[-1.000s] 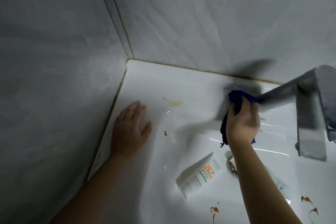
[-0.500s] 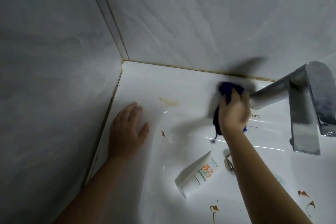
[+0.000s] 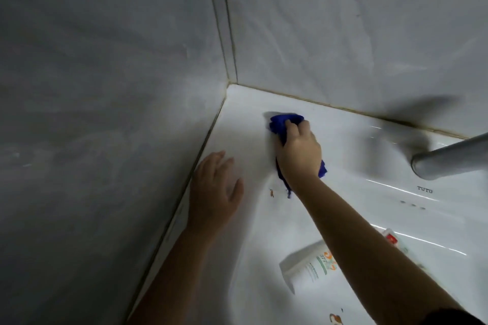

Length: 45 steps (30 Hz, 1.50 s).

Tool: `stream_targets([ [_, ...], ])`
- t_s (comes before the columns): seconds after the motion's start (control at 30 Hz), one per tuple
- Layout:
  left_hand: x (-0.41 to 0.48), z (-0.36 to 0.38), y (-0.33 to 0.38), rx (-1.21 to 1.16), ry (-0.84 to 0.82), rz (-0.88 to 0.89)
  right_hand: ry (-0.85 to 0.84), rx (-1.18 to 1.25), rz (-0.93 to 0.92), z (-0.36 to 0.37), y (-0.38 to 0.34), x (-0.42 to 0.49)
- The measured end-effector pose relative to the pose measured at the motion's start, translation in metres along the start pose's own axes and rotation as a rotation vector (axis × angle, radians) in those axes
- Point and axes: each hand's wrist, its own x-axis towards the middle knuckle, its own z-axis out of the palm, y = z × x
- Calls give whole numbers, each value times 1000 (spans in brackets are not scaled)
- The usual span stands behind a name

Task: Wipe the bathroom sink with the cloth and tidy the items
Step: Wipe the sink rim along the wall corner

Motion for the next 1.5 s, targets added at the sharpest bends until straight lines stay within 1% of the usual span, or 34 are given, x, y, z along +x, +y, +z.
stream_targets([
  [0.1,-14,0,-12,52,2,2,-81,18,-209,17,-34,21],
  [0.17,-18,0,-15,54,-3,-13,-113,28,-335,11,-19,17],
  [0.2,-20,0,-14,56,-6,-21,-96,26,-385,3,-2,11],
  [0.23,-20,-1,-13,55,-9,-33,-50,21,-398,-5,18,5],
  [0.27,-20,-1,-12,54,-11,-45,8,12,-357,-15,36,0],
  [0.33,-20,-1,-11,56,-18,-64,74,-5,-180,-21,52,1],
  [0.37,-20,-1,-11,58,-20,-69,79,-11,-112,-16,46,5],
  [0.4,-20,-1,-11,60,-22,-68,72,-3,-82,-8,32,11],
  [0.43,-20,-1,-11,62,-22,-65,60,12,-93,2,14,16],
  [0.47,-20,-1,-11,64,-22,-62,40,28,-140,11,-5,19],
  [0.53,-20,0,-12,58,-21,-69,-31,48,-306,23,-30,19],
  [0.6,-21,-1,-12,53,-20,-79,-85,59,-481,19,-28,12],
  [0.63,-21,-1,-12,56,-23,-80,-84,65,-523,13,-18,8],
  [0.67,-21,-1,-12,60,-26,-80,-75,73,-514,7,-4,4],
  [0.7,-20,-1,-12,62,-28,-81,-49,80,-463,1,11,-1],
  [0.73,-20,-1,-12,60,-29,-83,1,83,-382,-5,28,-5],
  [0.8,-20,-1,-12,55,-28,-90,173,88,-190,-19,59,-9],
  [0.87,-20,-1,-11,54,-32,-93,323,132,49,-27,73,-2],
  [0.9,-21,-1,-11,52,-32,-92,352,168,157,-27,70,6],
  [0.93,-21,-1,-12,51,-27,-89,359,200,206,-24,60,16],
  [0.97,-20,-1,-12,49,-22,-84,342,218,173,-18,45,27],
  [1.0,-20,0,-12,49,-17,-79,291,209,77,-9,28,36],
  [1.07,-20,0,-13,44,-9,-71,164,144,-175,9,1,45],
  [1.1,-20,0,-13,41,-8,-70,136,126,-239,12,-2,46],
  [1.13,-20,0,-13,38,-8,-70,151,121,-229,11,5,45],
  [1.17,-20,0,-14,35,-9,-75,199,132,-166,5,19,39],
  [1.27,-20,0,-13,38,-14,-87,355,148,170,-31,81,7],
  [1.33,-19,1,-13,52,-3,-74,395,100,302,-43,100,-12],
  [1.37,-19,1,-13,56,0,-68,370,71,308,-39,98,-17],
  [1.4,-20,1,-14,59,0,-66,338,63,273,-31,88,-19],
  [1.5,-19,1,-13,65,6,-69,204,117,61,-4,34,-3],
])
